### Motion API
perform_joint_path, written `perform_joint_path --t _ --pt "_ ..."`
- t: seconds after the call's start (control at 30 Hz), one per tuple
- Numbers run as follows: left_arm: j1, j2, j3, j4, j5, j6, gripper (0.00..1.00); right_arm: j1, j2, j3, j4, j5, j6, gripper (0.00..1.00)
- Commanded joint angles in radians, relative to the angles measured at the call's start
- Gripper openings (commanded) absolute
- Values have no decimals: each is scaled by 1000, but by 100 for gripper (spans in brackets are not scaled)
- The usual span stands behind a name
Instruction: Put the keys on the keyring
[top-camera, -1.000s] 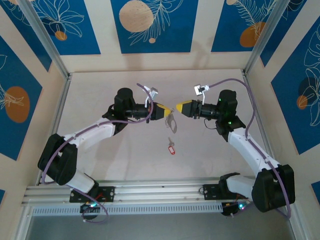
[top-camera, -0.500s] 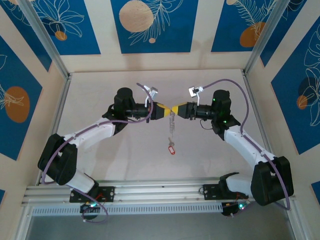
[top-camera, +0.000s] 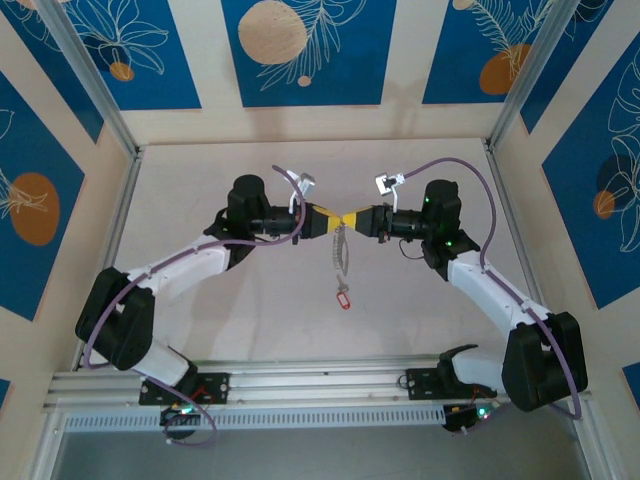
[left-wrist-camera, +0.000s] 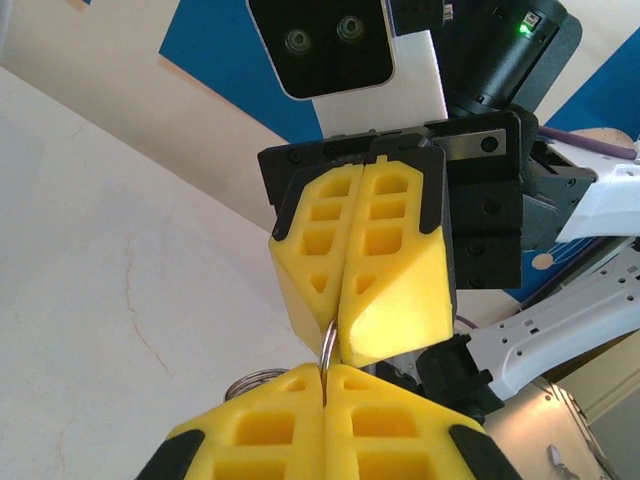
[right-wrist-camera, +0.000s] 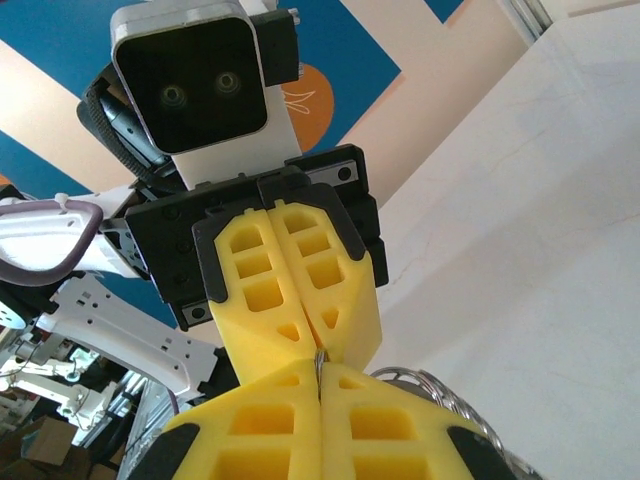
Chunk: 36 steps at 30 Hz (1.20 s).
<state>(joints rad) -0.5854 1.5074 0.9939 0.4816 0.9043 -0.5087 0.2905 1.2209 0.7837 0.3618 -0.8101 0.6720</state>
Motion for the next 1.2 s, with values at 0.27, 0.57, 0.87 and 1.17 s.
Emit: perform_joint_path --t 0.27,0.57,0.87,1.17 --pt "0 -167 -94 74 -183 -28 55 -22 -60 -2 -57 71 21 0" --pt "-1 -182 -112 106 -214 -109 56 -4 -143 2 -75 134 42 0" --pt "0 -181 -64 70 -199 -173 55 57 -214 8 -76 233 38 0" --pt "0 -221 -41 23 -235 -197 53 95 -178 -17 77 246 51 0"
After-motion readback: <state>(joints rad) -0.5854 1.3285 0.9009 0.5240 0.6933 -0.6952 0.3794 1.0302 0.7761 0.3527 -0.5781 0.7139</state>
